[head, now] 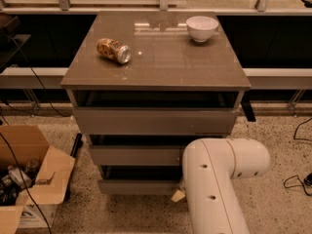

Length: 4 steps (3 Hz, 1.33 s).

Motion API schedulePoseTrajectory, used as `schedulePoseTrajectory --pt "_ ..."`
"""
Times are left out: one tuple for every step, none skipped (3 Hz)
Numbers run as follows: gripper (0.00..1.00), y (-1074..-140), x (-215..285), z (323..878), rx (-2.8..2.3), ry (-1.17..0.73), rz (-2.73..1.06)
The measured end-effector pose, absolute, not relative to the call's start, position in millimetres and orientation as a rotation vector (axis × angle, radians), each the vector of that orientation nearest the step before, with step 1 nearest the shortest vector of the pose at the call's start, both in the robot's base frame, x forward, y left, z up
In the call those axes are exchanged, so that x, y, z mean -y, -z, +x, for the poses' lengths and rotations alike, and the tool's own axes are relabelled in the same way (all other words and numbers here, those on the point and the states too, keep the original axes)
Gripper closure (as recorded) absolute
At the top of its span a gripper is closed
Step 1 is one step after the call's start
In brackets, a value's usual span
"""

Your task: Open bottom drawer

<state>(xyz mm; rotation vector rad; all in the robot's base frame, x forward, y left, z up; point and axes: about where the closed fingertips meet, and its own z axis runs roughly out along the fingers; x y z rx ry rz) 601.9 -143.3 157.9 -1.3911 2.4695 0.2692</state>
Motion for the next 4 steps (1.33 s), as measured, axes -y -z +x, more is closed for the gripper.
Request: schedulePoseTrajectory --pt "0.5 -158.9 143.3 601.9 -2.47 -0.269 -1.391" --pt "0.77 -162.1 143.3 601.9 -2.469 -0.269 -1.391" --pt "0.62 -162.2 143.3 601.8 -2.47 -0.269 -1.391" --pt "0.39 -162.2 143.3 601.8 -2.47 -0.269 -1.391"
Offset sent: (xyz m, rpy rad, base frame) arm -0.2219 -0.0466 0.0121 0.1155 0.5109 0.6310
